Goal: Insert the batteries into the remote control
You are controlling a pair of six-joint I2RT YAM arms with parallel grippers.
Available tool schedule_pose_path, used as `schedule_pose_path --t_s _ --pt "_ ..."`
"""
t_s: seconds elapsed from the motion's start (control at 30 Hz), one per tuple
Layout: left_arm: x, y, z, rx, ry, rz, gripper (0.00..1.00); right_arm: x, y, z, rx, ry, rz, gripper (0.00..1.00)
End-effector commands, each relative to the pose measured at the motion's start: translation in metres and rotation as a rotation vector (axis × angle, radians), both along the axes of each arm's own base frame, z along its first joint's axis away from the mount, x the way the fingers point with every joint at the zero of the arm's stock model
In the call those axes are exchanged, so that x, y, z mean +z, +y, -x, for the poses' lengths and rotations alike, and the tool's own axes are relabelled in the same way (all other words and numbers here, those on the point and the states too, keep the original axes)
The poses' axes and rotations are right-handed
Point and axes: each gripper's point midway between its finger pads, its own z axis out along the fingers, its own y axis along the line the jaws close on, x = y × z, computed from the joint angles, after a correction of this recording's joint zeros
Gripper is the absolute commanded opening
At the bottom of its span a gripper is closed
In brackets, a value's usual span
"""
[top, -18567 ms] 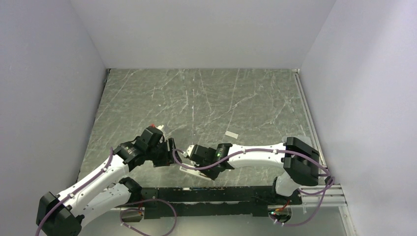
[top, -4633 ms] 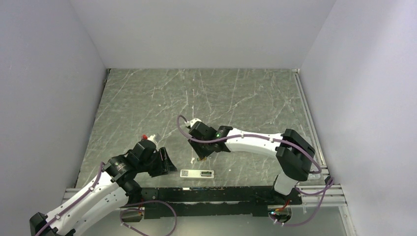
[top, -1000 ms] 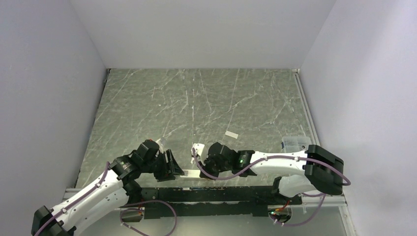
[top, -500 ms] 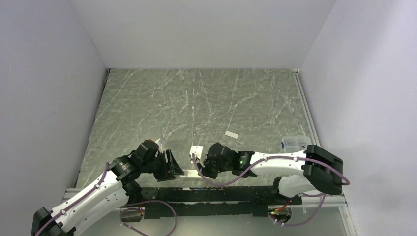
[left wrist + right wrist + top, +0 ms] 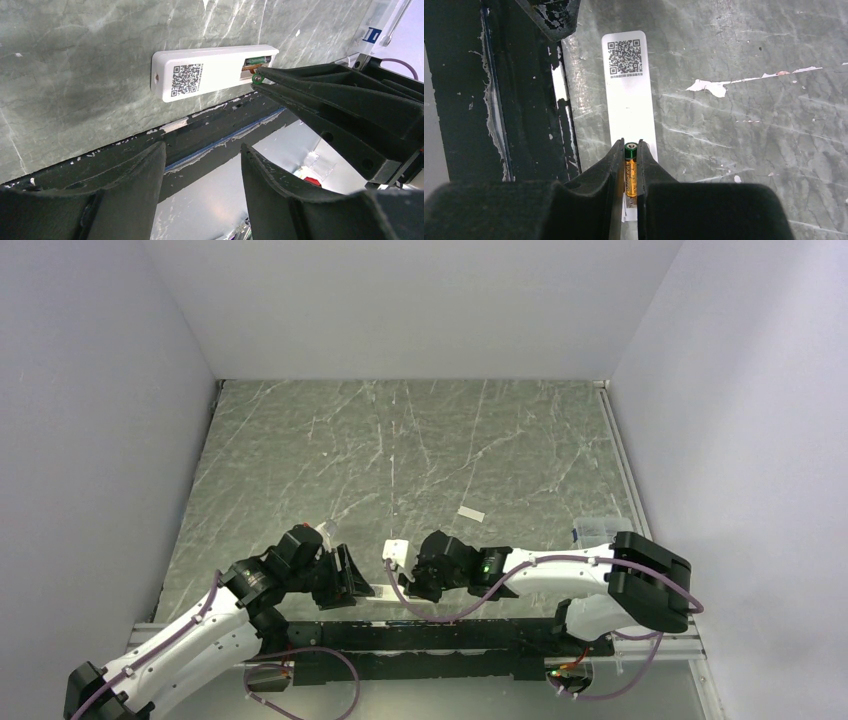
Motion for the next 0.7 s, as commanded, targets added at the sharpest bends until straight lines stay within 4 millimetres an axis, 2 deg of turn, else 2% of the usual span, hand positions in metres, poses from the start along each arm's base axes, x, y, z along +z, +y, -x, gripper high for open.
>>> schedule_pose_path --t_s 0.0,0.47,0.67 --pt "0.003 -0.002 0.000 -0.011 -0.017 0.013 0.62 0.016 0.014 -0.004 0.033 -0.039 -0.040 0.00" --pt "0.003 -0.003 -0.001 -0.013 -0.017 0.016 0.62 0.003 0.006 0.006 0.052 0.006 -0.005 0.00" --pt "0.003 -0.003 -0.001 -0.014 -0.018 0.016 0.62 -0.004 0.003 0.008 0.053 0.035 0.043 0.13"
